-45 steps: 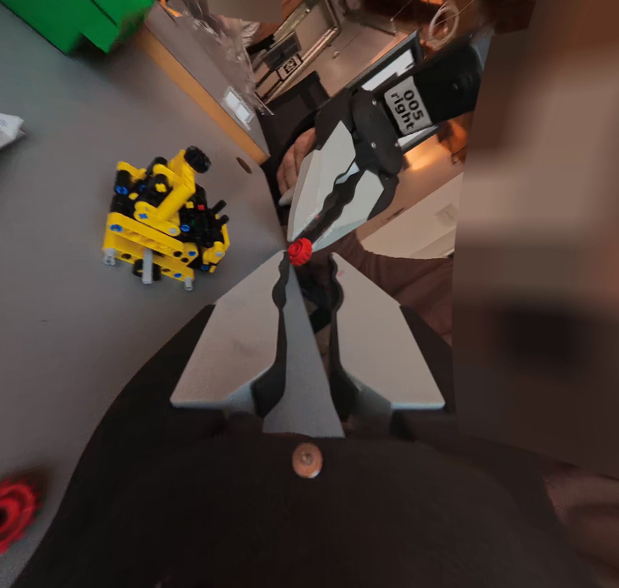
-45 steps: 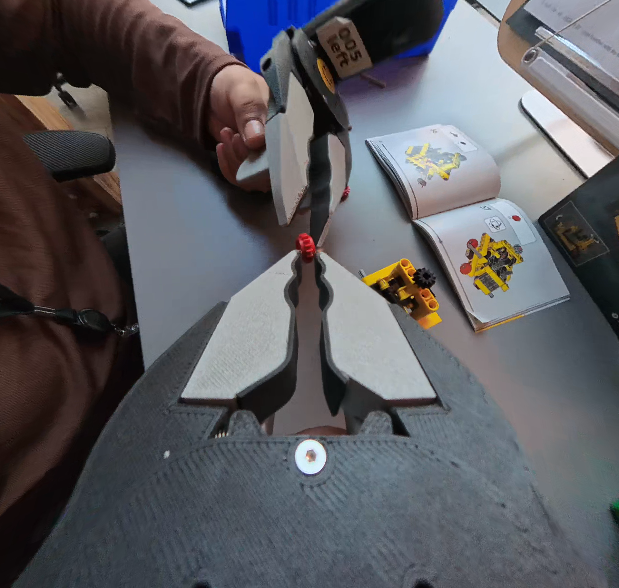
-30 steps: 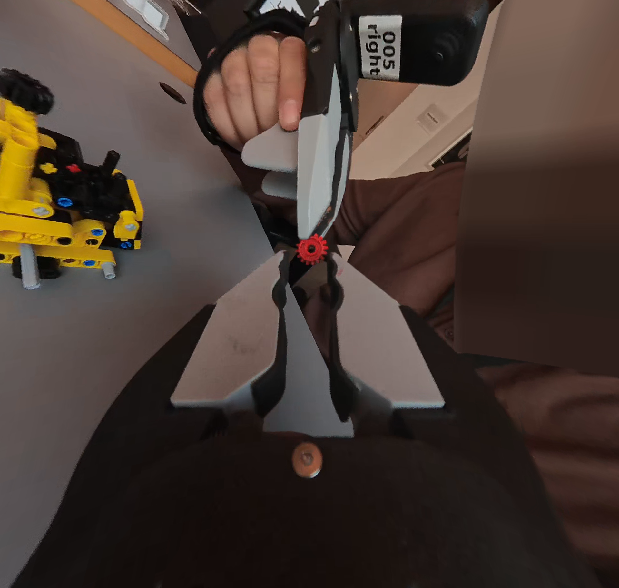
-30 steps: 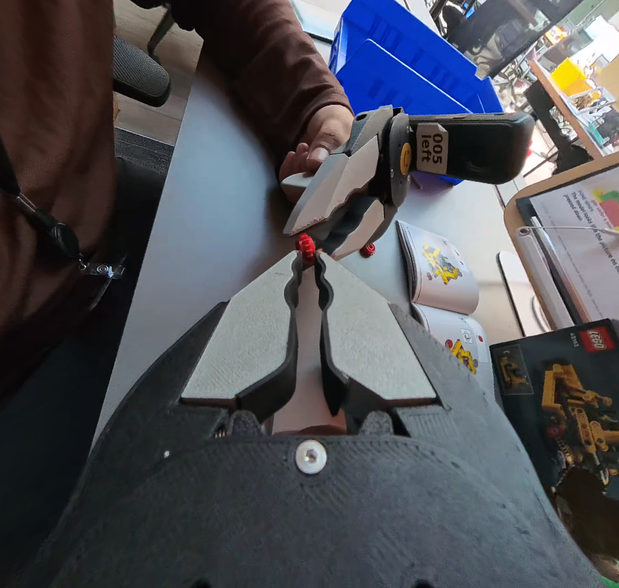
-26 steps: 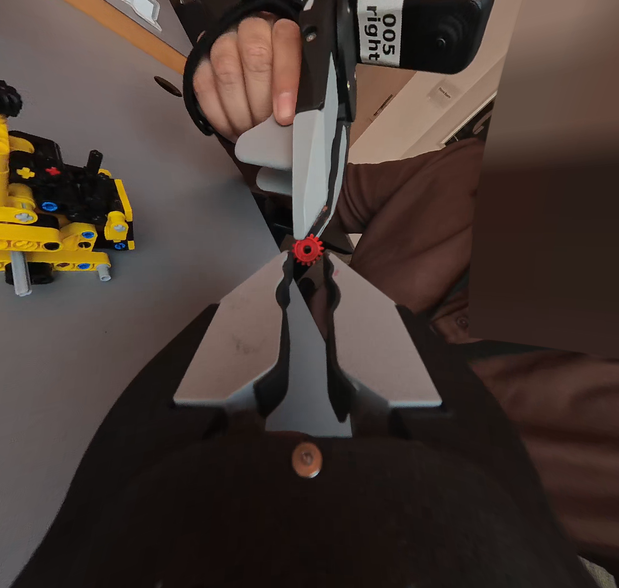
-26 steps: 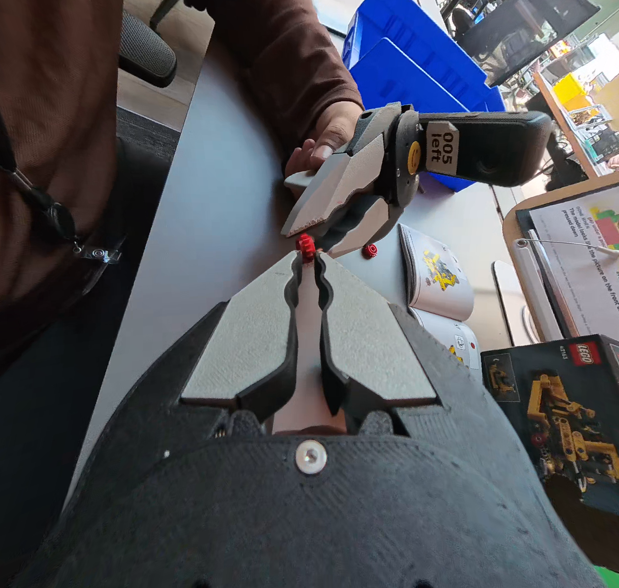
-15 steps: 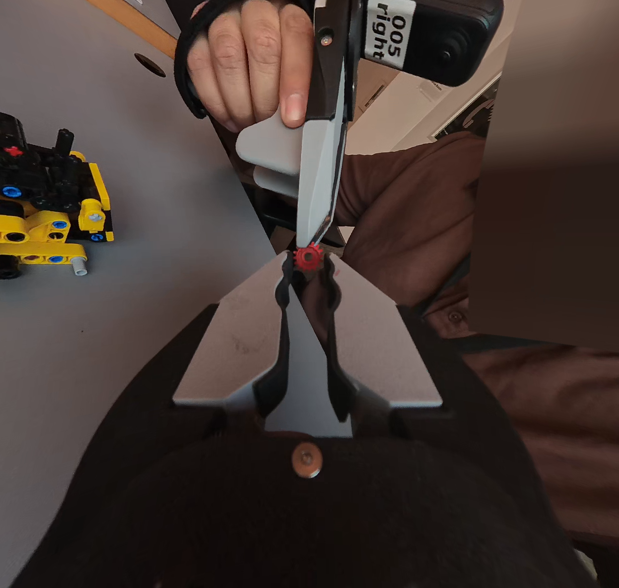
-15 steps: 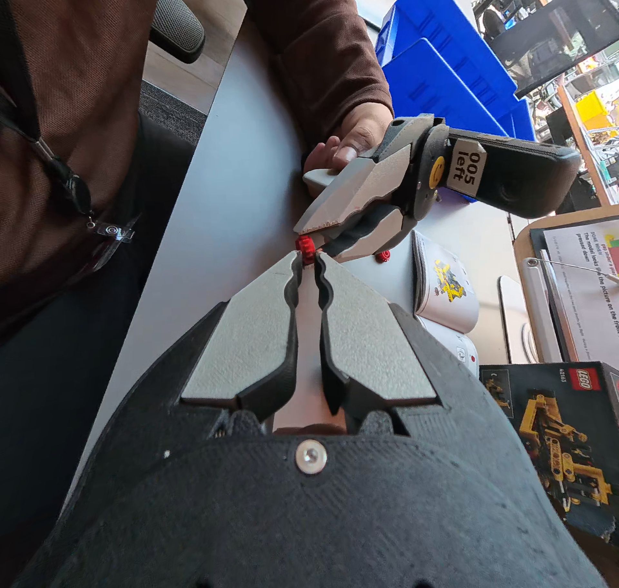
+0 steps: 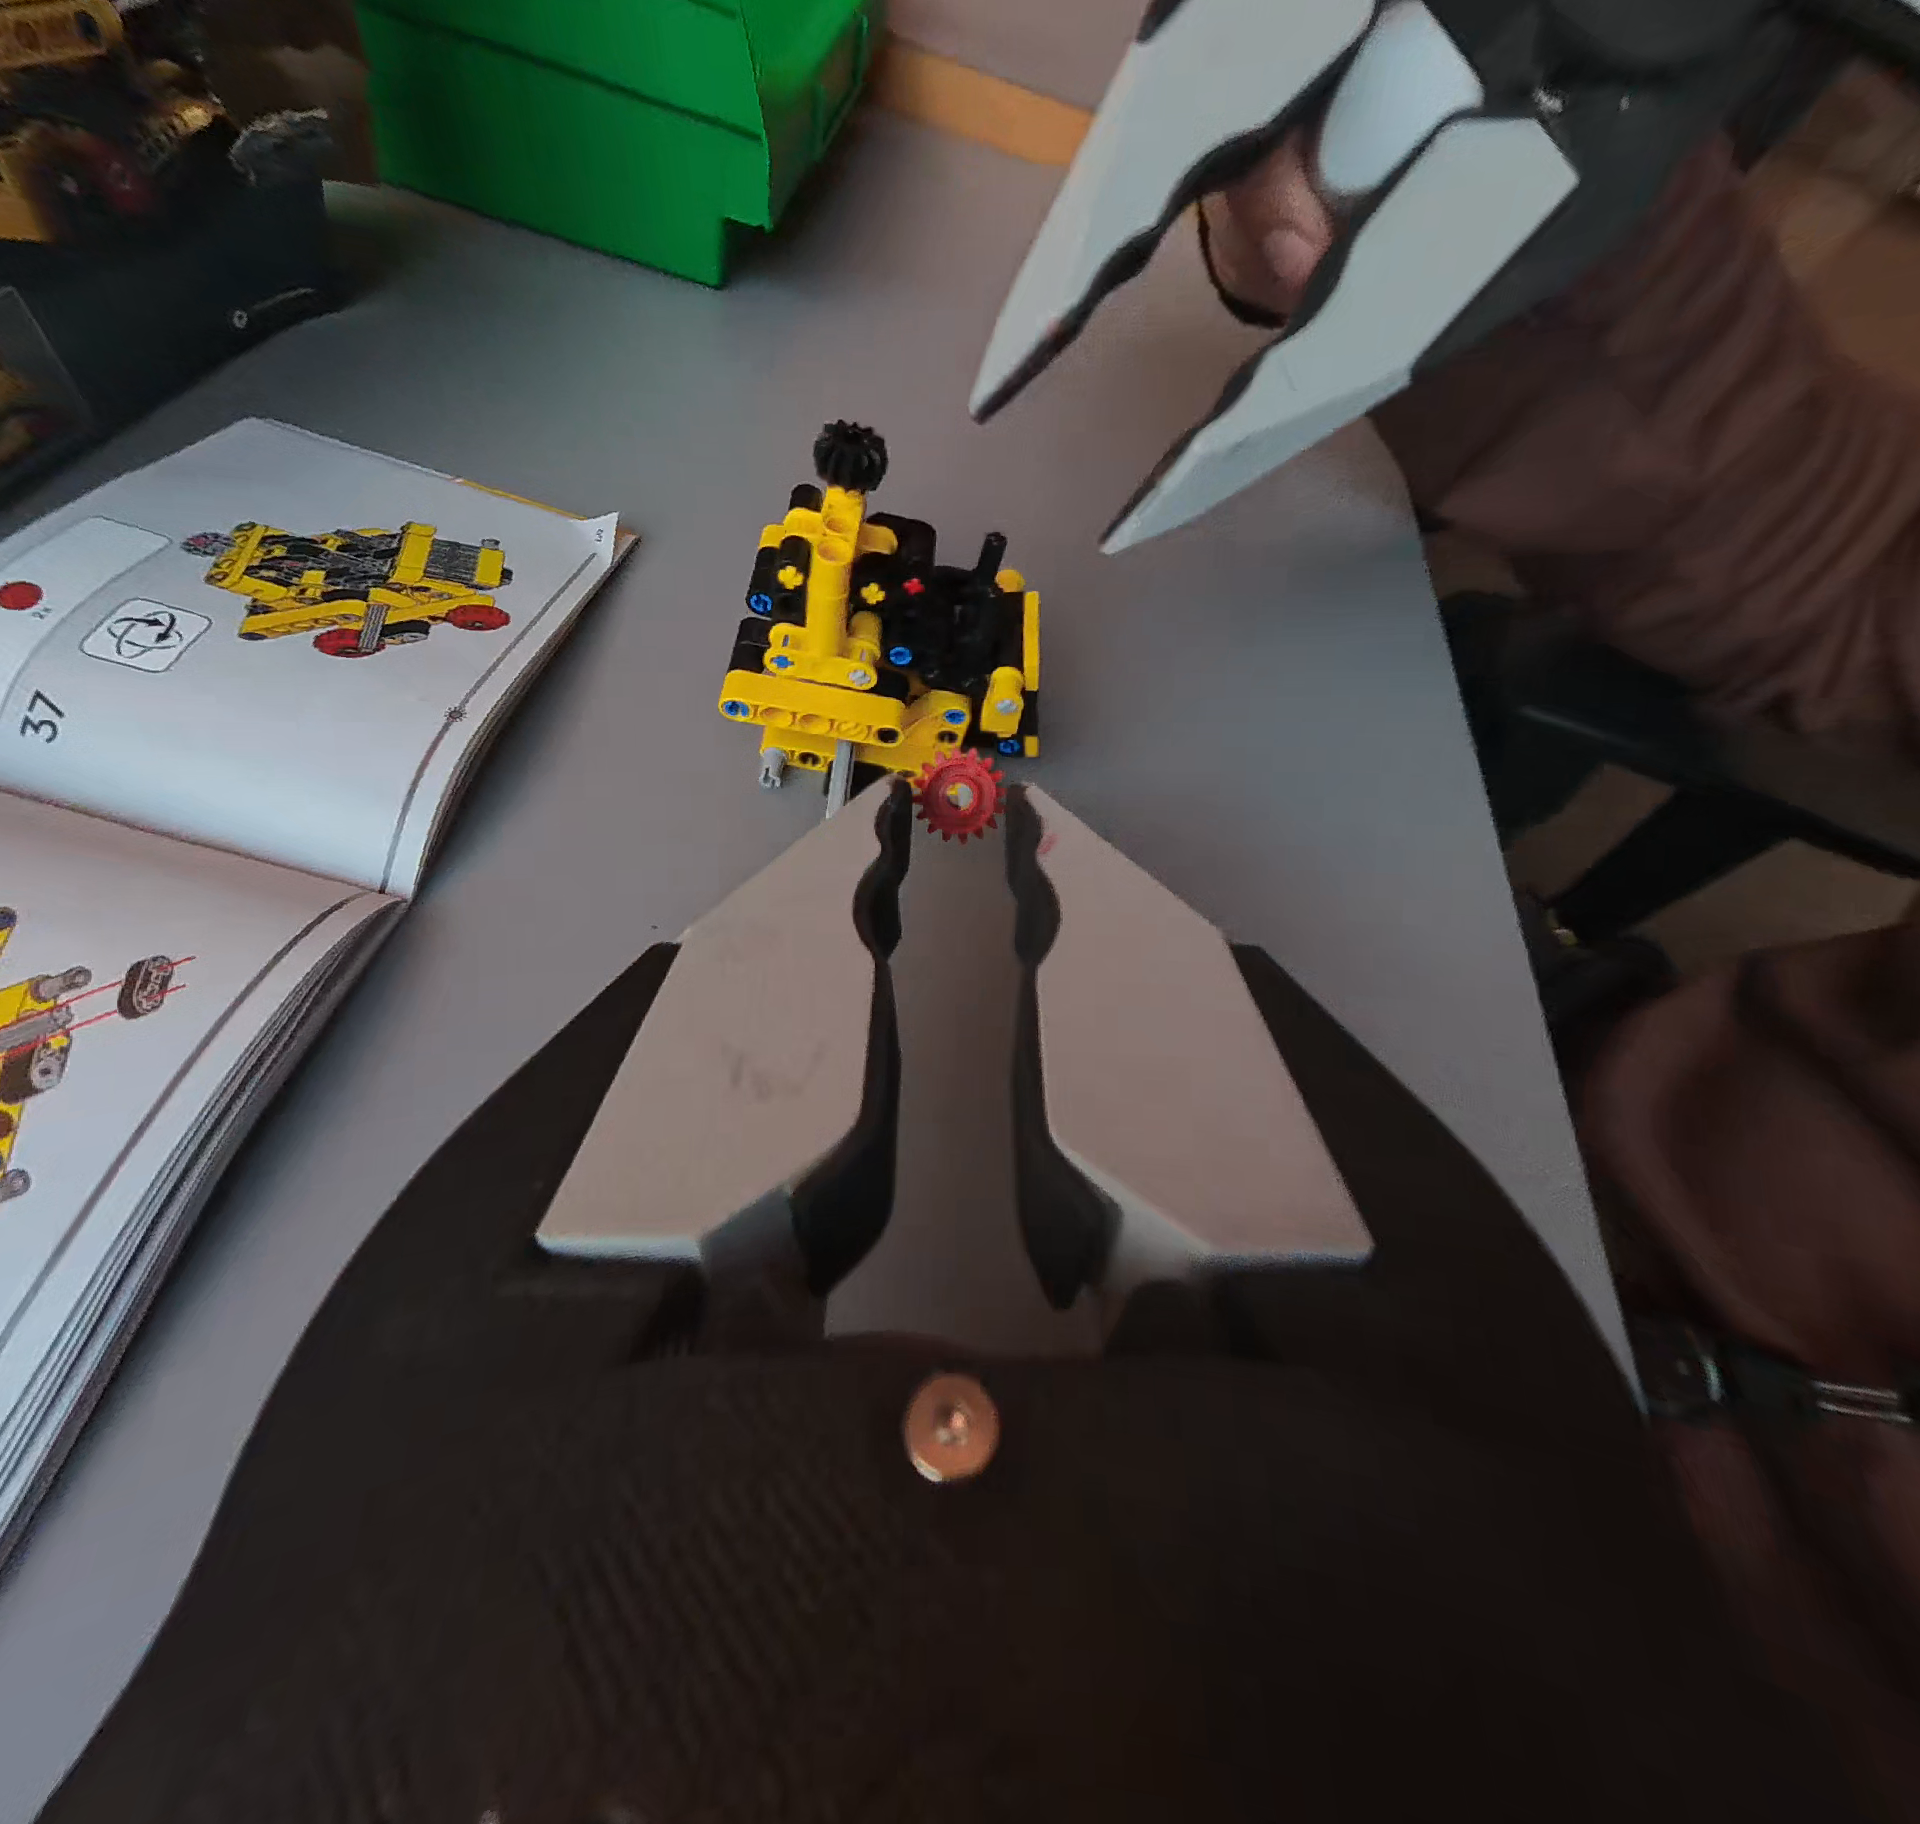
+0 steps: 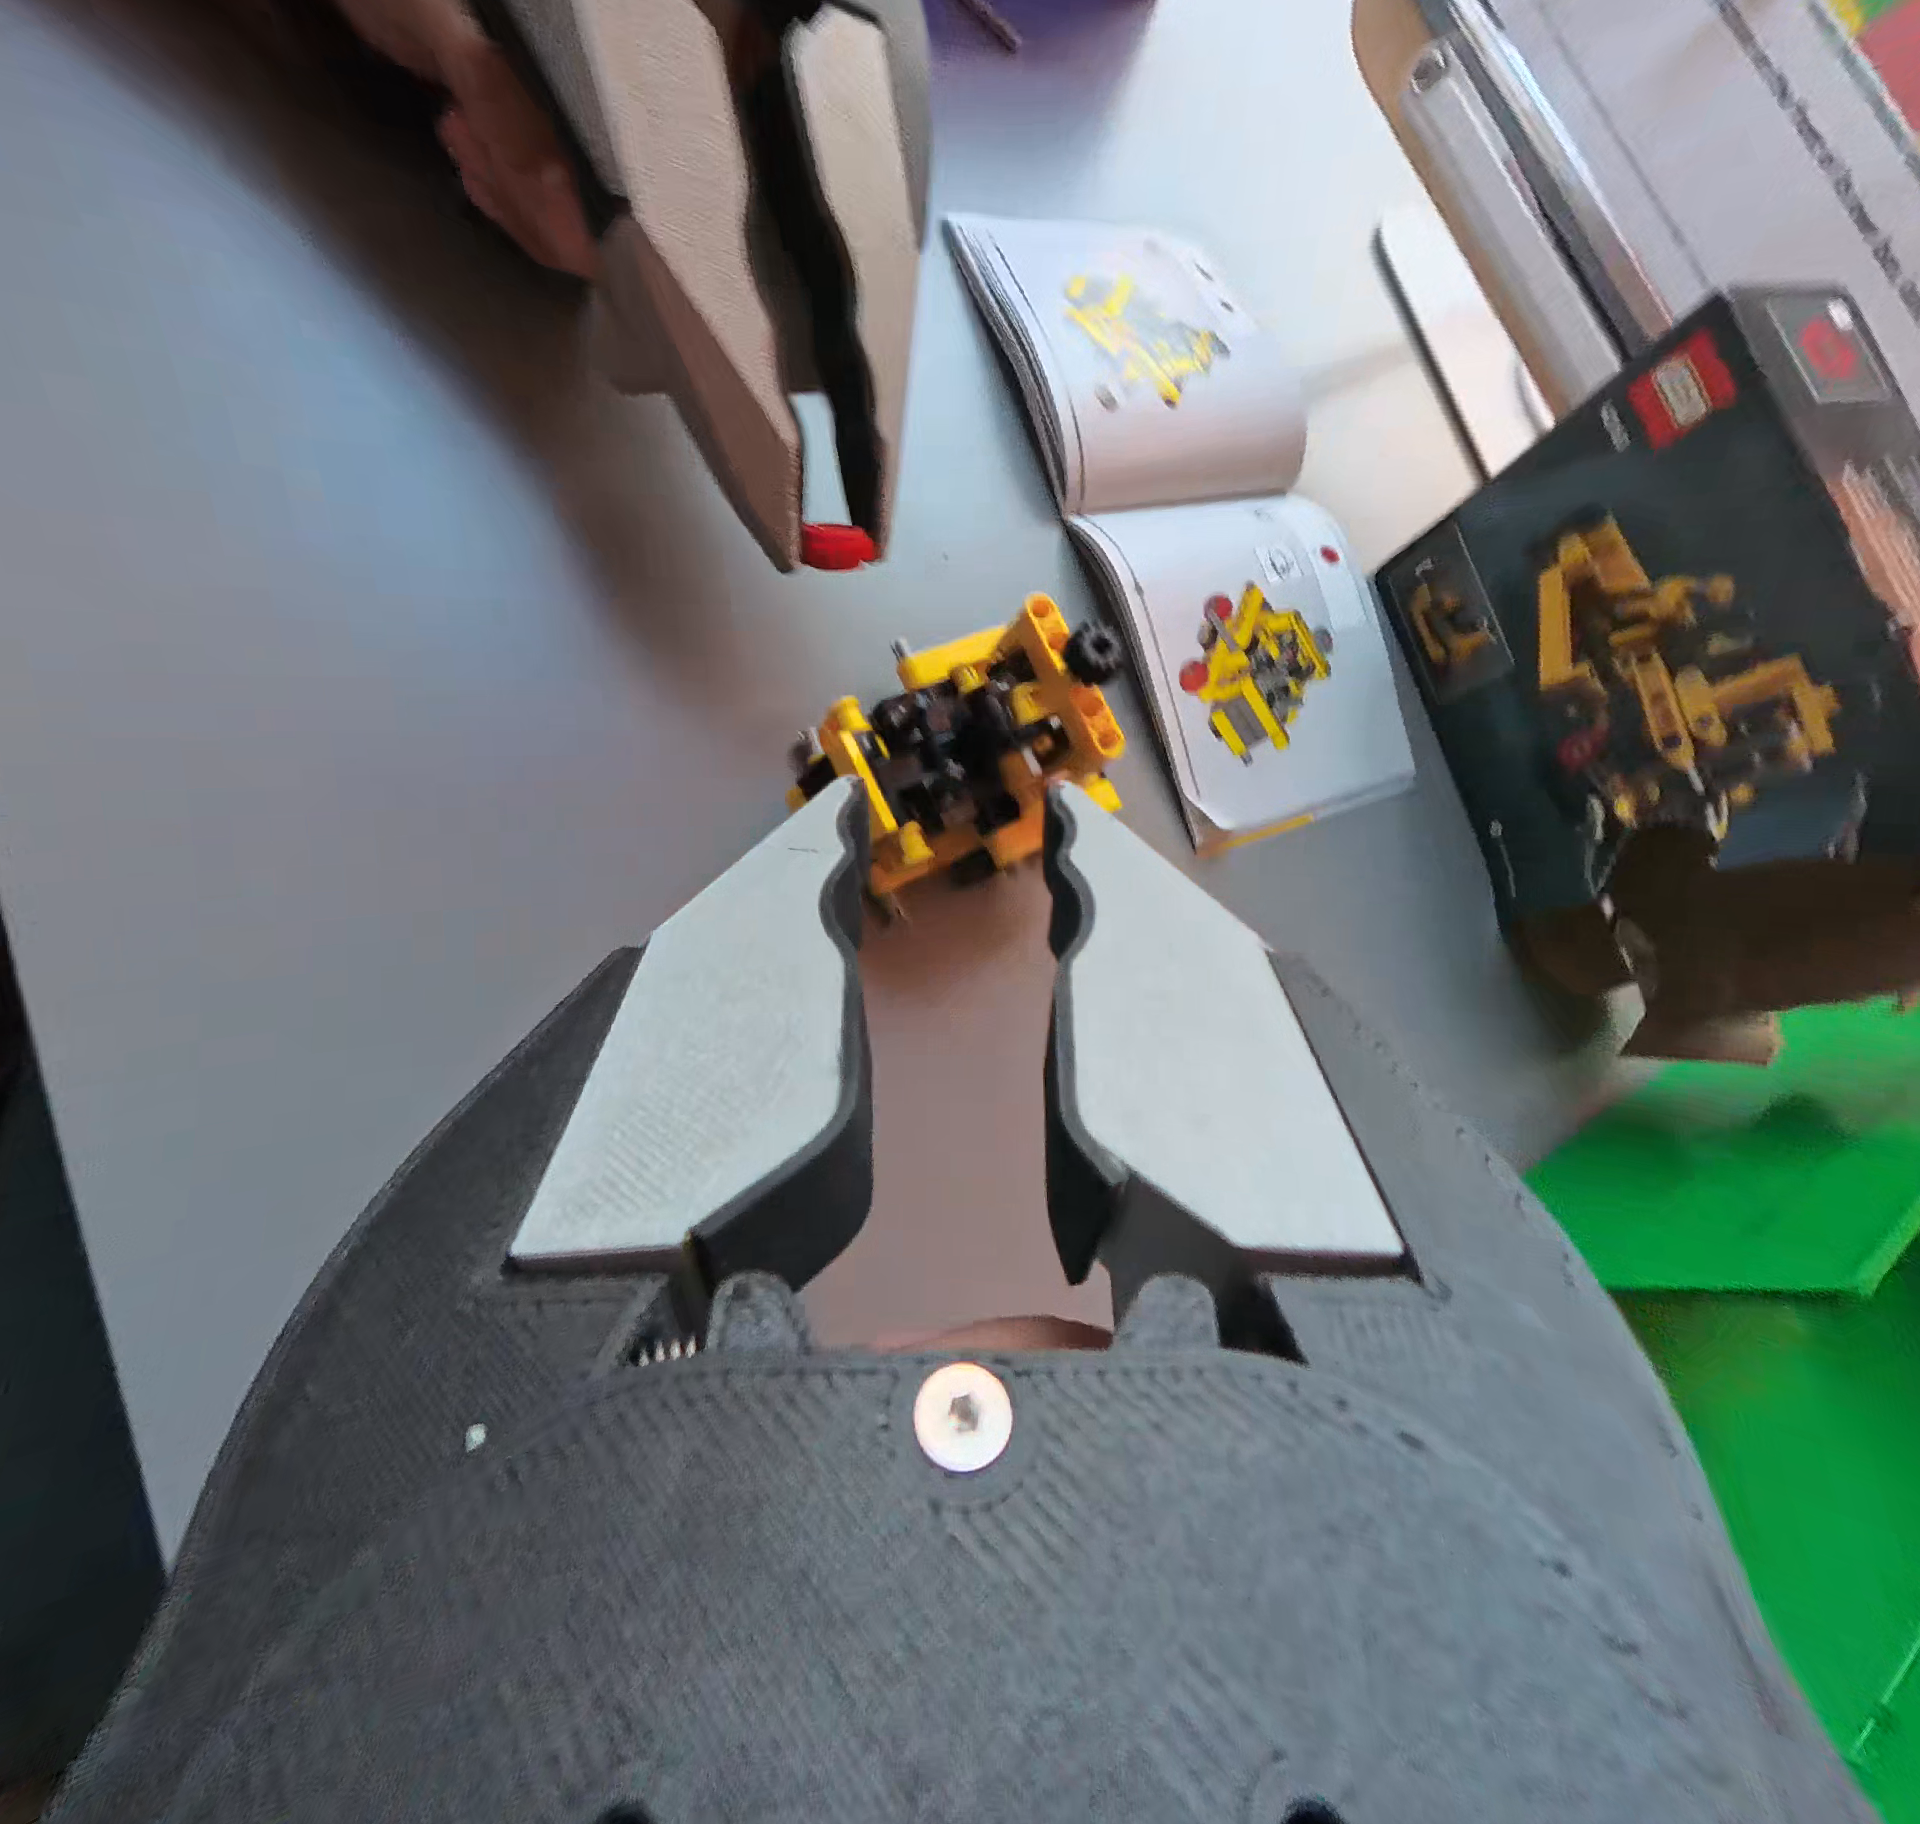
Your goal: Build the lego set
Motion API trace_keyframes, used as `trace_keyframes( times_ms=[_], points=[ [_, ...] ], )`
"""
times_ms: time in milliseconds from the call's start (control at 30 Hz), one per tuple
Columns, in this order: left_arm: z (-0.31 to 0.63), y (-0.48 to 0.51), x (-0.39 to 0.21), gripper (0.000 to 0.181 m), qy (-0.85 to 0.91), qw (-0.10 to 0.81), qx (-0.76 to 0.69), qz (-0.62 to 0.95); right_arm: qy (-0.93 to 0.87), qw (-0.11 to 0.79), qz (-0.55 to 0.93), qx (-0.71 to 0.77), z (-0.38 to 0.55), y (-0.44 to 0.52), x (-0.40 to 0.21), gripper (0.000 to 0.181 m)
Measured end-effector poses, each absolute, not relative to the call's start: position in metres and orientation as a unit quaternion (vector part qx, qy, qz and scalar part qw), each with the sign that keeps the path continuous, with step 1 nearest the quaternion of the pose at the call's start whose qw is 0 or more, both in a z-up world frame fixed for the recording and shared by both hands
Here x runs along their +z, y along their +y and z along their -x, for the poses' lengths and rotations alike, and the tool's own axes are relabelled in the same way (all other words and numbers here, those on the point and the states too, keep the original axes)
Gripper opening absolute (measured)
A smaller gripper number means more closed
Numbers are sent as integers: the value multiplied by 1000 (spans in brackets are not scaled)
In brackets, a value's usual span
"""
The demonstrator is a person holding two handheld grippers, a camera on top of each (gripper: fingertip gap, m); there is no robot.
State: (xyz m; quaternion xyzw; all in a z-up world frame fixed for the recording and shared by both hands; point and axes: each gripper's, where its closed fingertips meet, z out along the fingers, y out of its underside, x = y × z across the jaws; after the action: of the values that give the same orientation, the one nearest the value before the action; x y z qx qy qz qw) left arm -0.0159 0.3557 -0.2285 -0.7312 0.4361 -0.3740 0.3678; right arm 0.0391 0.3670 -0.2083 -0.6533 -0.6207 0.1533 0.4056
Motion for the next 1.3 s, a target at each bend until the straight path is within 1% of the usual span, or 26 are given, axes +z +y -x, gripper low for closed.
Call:
trace_keyframes(
  times_ms=[67,133,200,267,333,367,533,667,767,833,900,933,1000,1067,1133,1233,1300],
  points=[
    [14,353,-231,15,452,374,-354,728,-621,380,663,174,-43,364,-215,34],
    [14,353,-234,15,459,372,-343,730,-637,376,647,188,-40,358,-220,24],
    [14,353,-236,15,455,363,-345,736,-648,393,632,164,-37,361,-225,20],
    [14,351,-238,15,440,340,-368,745,-648,386,641,143,-38,366,-235,22],
    [13,350,-237,15,413,318,-403,752,-641,365,661,138,-41,371,-245,29],
    [13,350,-234,15,403,314,-419,751,-638,359,666,144,-41,371,-248,30],
    [15,354,-233,15,387,318,-421,756,-610,357,673,219,-35,368,-247,26],
    [14,353,-236,15,398,321,-408,757,-585,333,688,272,-26,365,-252,26],
    [14,353,-235,15,395,321,-409,757,-563,317,698,310,-23,364,-253,21],
    [15,354,-235,15,391,320,-414,758,-555,307,700,328,-23,363,-253,15],
    [15,355,-234,15,386,318,-419,758,-548,301,705,334,-25,363,-252,15],
    [15,355,-234,15,384,318,-421,758,-544,299,709,334,-26,364,-250,17],
    [16,357,-233,15,378,321,-423,758,-531,296,719,338,-24,363,-241,38],
    [18,358,-231,15,373,330,-423,757,-515,290,727,350,-19,357,-227,52],
    [19,360,-228,15,367,342,-421,756,-495,298,744,336,-12,357,-220,60],
    [23,363,-222,15,358,368,-415,751,-473,321,768,287,-7,364,-220,79],
    [24,364,-221,15,358,379,-411,748,-462,324,790,240,-11,371,-231,83]
  ],
)
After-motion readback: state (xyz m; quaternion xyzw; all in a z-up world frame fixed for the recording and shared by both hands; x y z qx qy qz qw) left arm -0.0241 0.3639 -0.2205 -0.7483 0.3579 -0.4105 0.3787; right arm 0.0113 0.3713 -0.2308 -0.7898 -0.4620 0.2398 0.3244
